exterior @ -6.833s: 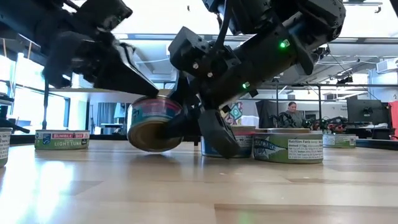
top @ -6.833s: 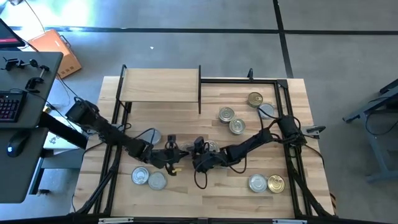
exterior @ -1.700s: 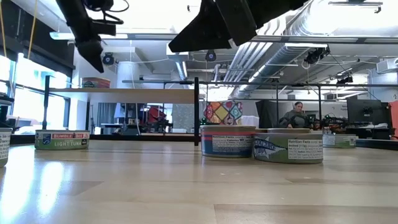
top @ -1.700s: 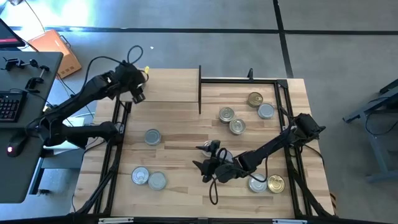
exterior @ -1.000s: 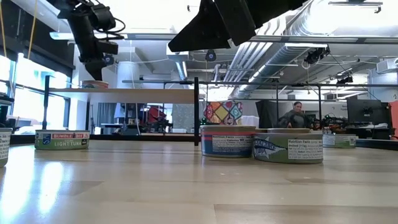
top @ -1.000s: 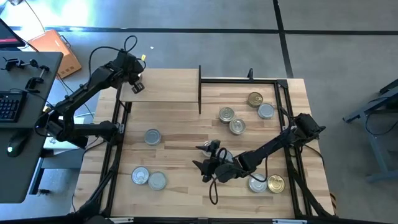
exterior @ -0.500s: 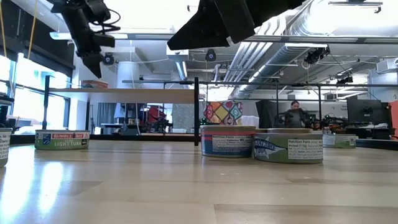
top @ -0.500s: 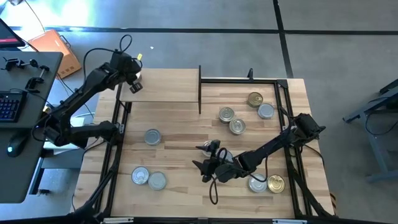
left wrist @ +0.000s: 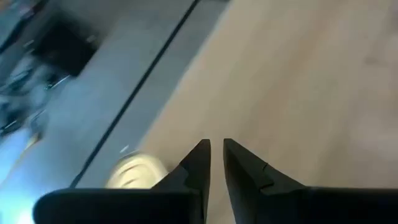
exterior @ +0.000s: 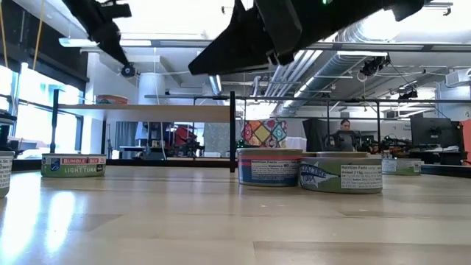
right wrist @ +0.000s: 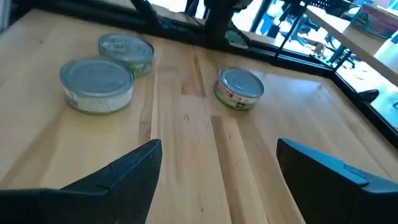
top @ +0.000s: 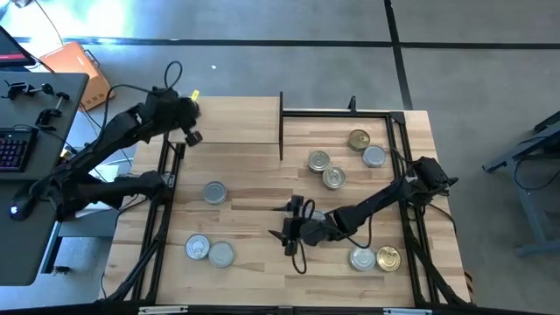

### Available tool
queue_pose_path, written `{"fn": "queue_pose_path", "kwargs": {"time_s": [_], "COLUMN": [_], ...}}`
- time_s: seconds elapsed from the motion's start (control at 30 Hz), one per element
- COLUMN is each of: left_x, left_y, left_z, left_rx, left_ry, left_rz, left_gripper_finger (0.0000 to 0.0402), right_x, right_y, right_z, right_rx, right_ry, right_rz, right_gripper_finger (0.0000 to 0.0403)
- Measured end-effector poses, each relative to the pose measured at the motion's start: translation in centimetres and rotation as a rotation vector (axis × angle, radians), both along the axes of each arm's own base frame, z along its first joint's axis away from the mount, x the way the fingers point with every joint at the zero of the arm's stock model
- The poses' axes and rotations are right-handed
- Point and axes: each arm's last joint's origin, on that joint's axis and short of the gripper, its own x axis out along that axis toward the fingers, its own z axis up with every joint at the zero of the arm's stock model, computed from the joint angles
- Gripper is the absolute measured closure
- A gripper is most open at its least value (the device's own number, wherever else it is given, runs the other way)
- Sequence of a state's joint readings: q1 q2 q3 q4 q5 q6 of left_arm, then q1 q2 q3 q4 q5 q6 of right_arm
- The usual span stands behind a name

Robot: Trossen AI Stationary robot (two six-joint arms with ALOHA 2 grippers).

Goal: Stack canned seafood by type on shelf
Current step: Put the green white tuna can on the shelf

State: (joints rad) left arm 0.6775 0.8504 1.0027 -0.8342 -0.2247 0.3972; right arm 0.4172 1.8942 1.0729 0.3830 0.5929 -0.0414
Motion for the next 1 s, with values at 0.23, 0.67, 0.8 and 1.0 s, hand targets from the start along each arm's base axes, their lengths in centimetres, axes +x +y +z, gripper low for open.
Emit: {"fn": "queue_pose_path", "kwargs": {"time_s": [0.23, 0.67, 0.8, 1.0], "left_x": [2.4, 4.7, 5.2, 5.2], "left_y": [-4.6, -12.1, -14.1, -16.1], "left_z": [-0.5, -4.4, -7.4, -13.2], "left_rx": [-0.097, -0.386, -0.433, -0.472], "left_ry": [-0.045, 0.053, 0.109, 0.137], "left_rz": [-0.232, -0.120, -0.077, -0.044], "left_gripper_finger": [0.0399, 0.0401, 0.0401, 0.0401], "right_x": [-0.4, -0.6, -0.6, -0.6], "right_y": [-1.0, -1.1, -1.1, -0.9], "right_z": [-0.5, -0.8, -0.8, -0.9], "right_rx": [0.068, 0.121, 0.121, 0.135], "right_ry": [-0.137, -0.160, -0.160, -0.153], "right_rz": [-0.003, 0.015, 0.017, 0.059], "right_gripper_finger": [0.0091, 0.0091, 0.0091, 0.0091]}}
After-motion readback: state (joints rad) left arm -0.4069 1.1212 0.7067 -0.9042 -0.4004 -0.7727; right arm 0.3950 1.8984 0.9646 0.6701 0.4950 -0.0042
